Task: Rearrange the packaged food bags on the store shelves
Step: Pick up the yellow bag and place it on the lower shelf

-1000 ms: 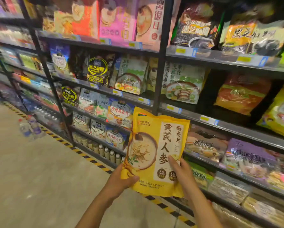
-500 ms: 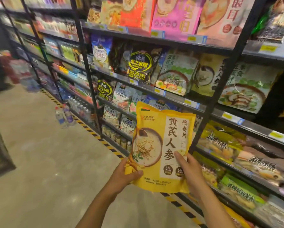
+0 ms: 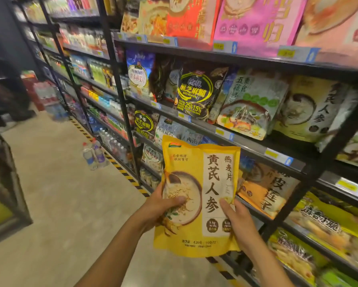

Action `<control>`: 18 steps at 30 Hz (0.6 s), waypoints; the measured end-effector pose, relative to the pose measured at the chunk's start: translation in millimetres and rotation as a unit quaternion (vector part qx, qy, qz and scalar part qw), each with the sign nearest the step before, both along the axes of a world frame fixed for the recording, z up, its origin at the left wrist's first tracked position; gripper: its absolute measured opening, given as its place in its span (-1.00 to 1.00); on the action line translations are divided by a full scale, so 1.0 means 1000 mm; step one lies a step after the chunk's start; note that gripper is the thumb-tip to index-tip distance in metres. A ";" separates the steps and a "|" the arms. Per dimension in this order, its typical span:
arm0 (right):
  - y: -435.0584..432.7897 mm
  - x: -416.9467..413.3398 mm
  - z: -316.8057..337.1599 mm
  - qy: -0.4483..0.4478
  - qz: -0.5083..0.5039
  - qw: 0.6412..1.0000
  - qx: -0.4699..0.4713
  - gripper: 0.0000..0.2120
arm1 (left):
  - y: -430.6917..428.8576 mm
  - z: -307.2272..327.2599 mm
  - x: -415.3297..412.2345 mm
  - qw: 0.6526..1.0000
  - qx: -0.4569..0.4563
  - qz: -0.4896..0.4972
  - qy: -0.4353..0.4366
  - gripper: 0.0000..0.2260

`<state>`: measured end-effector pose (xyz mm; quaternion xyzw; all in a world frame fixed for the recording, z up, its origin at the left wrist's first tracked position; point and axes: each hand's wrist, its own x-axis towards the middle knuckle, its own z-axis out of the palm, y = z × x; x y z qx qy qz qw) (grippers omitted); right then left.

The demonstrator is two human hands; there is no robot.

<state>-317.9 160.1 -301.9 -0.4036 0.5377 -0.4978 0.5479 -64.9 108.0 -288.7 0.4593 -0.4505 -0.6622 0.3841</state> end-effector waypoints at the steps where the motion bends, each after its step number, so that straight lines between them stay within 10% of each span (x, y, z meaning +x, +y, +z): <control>1: -0.015 -0.002 0.001 0.001 -0.001 1.000 -0.003 -0.71 | -0.012 0.001 -0.002 1.000 0.003 -0.008 0.000 -0.38; 18: -0.148 -0.065 0.039 0.072 -0.089 0.993 -0.027 -0.59 | -0.200 0.013 -0.059 0.998 -0.054 -0.032 0.021 -0.14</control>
